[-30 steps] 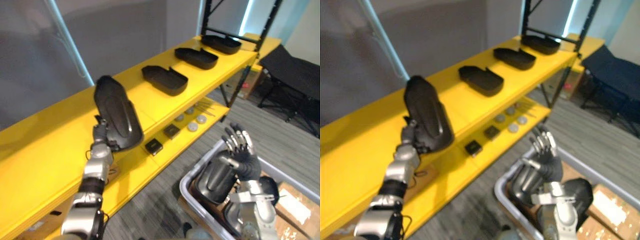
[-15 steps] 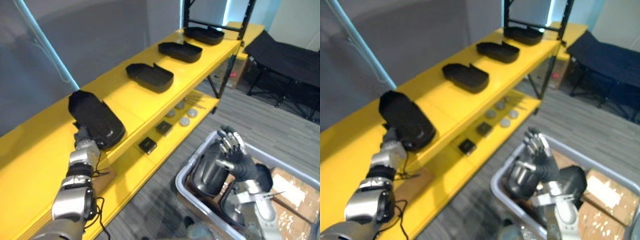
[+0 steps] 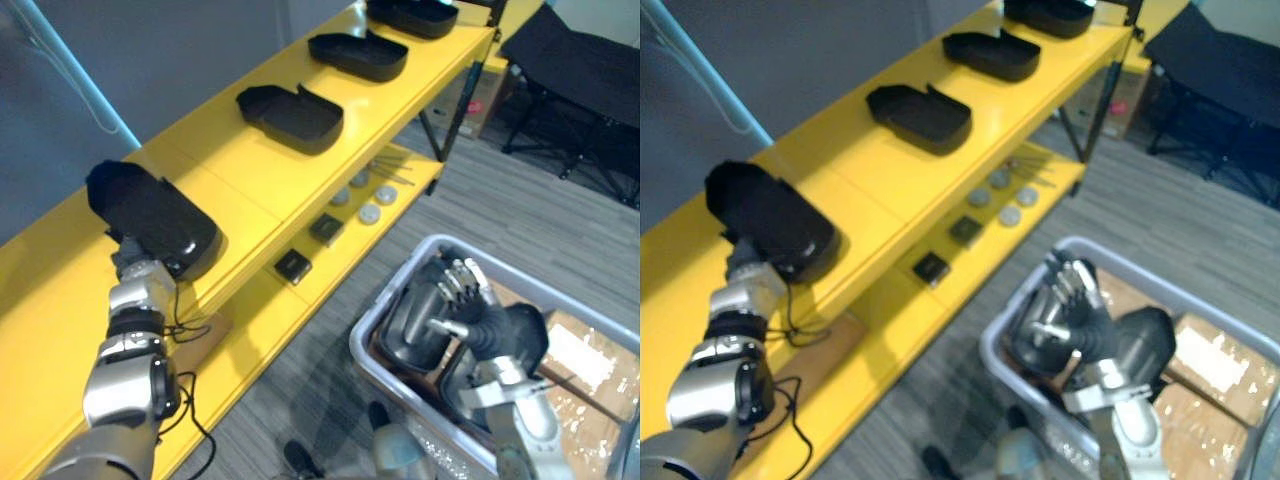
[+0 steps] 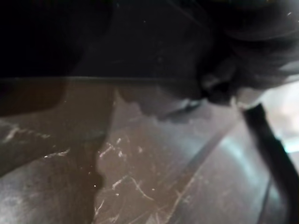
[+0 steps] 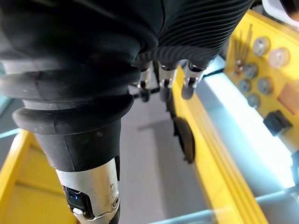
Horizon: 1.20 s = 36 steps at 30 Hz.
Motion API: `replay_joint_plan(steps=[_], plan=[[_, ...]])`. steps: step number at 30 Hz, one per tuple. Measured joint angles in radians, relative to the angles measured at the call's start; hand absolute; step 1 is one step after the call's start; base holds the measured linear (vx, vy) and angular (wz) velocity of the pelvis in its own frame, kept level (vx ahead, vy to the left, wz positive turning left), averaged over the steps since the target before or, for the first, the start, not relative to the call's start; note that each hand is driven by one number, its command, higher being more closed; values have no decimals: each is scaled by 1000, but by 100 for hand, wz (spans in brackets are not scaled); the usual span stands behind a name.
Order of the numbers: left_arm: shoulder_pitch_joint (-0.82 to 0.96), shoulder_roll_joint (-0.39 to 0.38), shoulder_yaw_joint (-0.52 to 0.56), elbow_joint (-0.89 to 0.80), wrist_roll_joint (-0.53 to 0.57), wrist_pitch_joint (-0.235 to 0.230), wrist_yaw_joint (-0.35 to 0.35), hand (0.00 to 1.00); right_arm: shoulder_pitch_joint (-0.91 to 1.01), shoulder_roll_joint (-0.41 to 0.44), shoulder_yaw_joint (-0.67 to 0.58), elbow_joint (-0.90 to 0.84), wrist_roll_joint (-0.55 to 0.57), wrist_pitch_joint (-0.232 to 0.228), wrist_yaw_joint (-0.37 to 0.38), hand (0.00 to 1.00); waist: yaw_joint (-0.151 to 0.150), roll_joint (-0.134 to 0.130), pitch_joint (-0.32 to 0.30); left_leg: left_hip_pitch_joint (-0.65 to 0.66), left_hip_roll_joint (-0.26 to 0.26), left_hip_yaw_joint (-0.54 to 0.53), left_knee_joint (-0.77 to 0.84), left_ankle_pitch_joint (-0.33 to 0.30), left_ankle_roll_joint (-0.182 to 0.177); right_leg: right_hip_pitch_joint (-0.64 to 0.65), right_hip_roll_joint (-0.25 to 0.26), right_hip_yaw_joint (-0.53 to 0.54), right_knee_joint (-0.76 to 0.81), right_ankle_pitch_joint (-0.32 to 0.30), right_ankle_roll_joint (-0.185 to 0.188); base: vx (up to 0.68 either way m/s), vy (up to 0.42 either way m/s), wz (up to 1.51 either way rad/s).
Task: Walk over and take plastic housings, then place them on the shelf
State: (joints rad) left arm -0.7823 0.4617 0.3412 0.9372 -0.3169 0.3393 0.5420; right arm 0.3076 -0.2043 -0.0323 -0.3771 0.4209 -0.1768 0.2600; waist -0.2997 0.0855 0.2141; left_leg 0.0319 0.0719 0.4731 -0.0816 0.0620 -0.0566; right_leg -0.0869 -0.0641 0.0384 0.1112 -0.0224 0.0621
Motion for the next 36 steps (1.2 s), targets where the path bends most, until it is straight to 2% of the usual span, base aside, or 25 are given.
replay_joint_plan(steps=[8,17,21,26,31,34,36], plan=[[-46,52,0,17,0,13,0,0,-1,-5,46,0,18,-1,-4,0,1,-1,53,0,5,4,0,-1,-1,-4,4,1,4,-3,-4,1,0,0],[-59,84,7,17,-29,13,11,0,3,-19,67,0,37,-2,-25,0,8,-1,53,-7,10,22,0,-2,-3,-22,11,19,8,-3,-4,28,-1,-5],[-76,94,64,17,-22,12,34,0,24,-19,86,-1,38,-4,-21,0,7,2,54,1,10,28,0,-3,-2,-15,12,22,7,-2,-4,12,-1,-4],[-111,189,111,4,24,12,43,0,64,-19,104,-1,38,-10,-12,0,-14,14,61,9,10,32,0,-3,-2,-9,12,22,8,-2,-3,0,0,0],[-118,198,153,2,7,6,86,0,75,-20,108,-1,38,-13,3,0,-15,16,62,32,11,37,0,-6,-1,13,13,22,5,-2,-3,-2,-1,-1],[-110,198,187,6,-59,-33,127,0,80,-20,107,-1,37,-15,4,0,-15,17,61,37,11,38,0,-10,-1,19,12,22,3,-3,-2,0,0,0],[-99,198,198,28,-95,-94,159,0,80,-21,101,-1,37,-21,6,0,-15,17,61,36,12,37,0,-10,0,20,12,21,1,-3,-3,0,0,0]])
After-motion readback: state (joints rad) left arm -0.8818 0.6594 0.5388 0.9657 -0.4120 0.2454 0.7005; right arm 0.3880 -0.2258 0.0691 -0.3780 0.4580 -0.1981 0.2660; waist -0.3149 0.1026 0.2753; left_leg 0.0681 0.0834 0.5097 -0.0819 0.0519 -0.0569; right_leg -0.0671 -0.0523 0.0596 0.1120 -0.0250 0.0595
